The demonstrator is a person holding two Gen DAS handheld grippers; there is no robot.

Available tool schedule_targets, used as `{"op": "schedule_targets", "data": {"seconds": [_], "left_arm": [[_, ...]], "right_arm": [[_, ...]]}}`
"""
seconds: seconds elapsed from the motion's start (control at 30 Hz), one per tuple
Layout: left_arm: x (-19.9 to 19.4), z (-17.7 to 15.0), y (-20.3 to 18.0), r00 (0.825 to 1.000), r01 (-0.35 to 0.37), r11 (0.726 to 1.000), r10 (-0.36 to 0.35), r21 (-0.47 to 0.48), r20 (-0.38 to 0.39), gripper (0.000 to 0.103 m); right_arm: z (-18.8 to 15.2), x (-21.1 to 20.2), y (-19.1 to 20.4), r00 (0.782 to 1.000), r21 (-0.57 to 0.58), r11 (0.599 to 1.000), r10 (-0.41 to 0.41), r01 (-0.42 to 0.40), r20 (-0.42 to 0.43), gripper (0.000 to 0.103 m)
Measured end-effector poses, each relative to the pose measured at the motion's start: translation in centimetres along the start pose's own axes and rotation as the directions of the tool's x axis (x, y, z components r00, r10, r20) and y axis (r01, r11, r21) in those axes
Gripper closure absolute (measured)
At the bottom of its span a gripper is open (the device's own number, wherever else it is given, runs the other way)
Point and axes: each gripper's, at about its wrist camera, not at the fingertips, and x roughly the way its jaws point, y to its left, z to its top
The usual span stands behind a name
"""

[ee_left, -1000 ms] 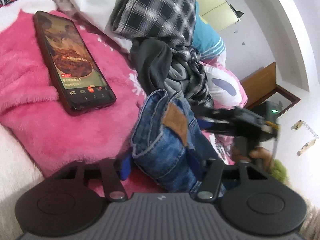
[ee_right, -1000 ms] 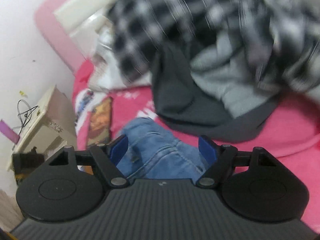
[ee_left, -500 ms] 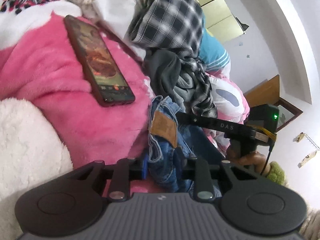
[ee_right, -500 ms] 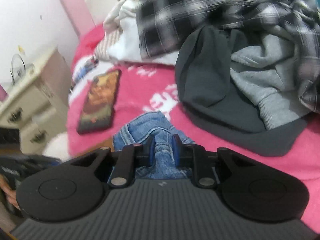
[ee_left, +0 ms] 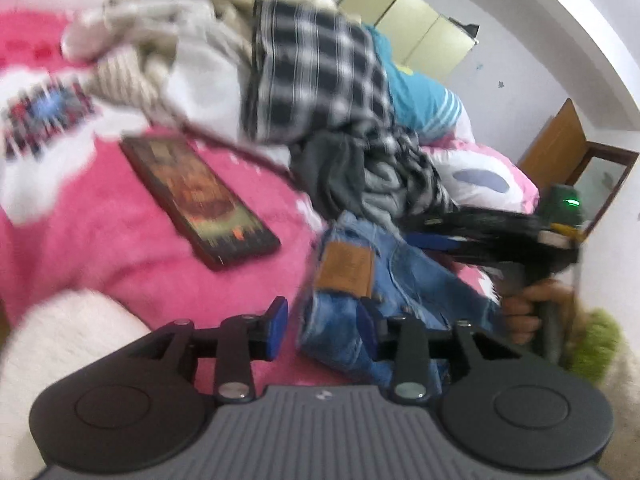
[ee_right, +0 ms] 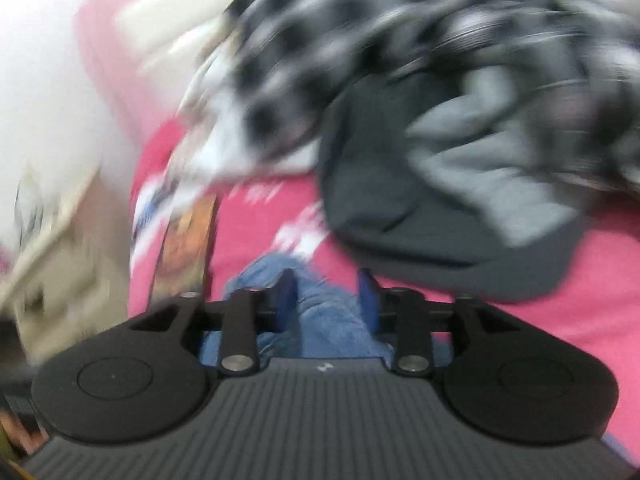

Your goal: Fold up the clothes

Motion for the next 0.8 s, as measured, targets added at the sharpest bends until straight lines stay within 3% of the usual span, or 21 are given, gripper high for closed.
{"op": "schedule_targets", "data": {"seconds": [0.1,0.2,0.27,0.33,0.43,0.53,0.63,0.7,0.77,0.8], "left_arm": [[-1.8,1.0,-0.5,0.998,-0.015,1.000,0.013,0.021,0.069,0.065],[-2.4,2.4,-1.6,0.995,0.000,0.999,-0.005,0.041,0.104,0.065],[-1.2,3.1,-3.4,0.995,0.037,0.996,-0.044,0.080,0.088,0.065],[0.0,3.9,-5.3,0.994,0.075,0.990,-0.083,0.118,0.070,0.065],[3.1,4.5,-8.4,0.991,0.130,0.975,-0.135,0.180,0.020,0.065],[7.1,4.3,-11.1,0.991,0.133,0.961,-0.127,0.242,-0.040,0.064],[10.8,3.8,-12.2,0.993,0.074,0.959,-0.045,0.273,-0.114,0.064],[12.8,3.4,-12.3,0.990,-0.009,0.952,0.052,0.307,-0.133,0.064],[14.6,2.7,-11.7,0.971,-0.129,0.929,0.190,0.346,-0.147,0.065],[15.1,2.3,-10.9,0.965,-0.149,0.931,0.211,0.335,-0.158,0.071]], "right_arm": [[0.1,-6.8,-2.1,0.982,0.128,0.991,-0.052,0.030,0.180,0.049],[-1.5,-14.4,-3.7,0.933,0.194,0.978,-0.136,0.073,0.333,0.049],[-3.8,-18.9,-4.6,0.890,0.227,0.965,-0.218,0.135,0.400,0.049],[-6.0,-21.9,-5.5,0.872,0.258,0.952,-0.264,0.166,0.411,0.049],[-8.8,-24.5,-6.3,0.869,0.264,0.938,-0.315,0.225,0.381,0.049],[-9.8,-24.1,-5.9,0.887,0.178,0.945,-0.319,0.273,0.333,0.049],[-9.9,-22.5,-5.0,0.913,0.029,0.950,-0.308,0.312,0.267,0.049],[-9.6,-20.9,-3.9,0.923,-0.082,0.938,-0.311,0.336,0.225,0.049],[-9.6,-19.1,-3.4,0.933,-0.151,0.930,-0.306,0.336,0.191,0.049],[-9.5,-18.2,-3.5,0.939,-0.171,0.930,-0.296,0.325,0.174,0.049]]}}
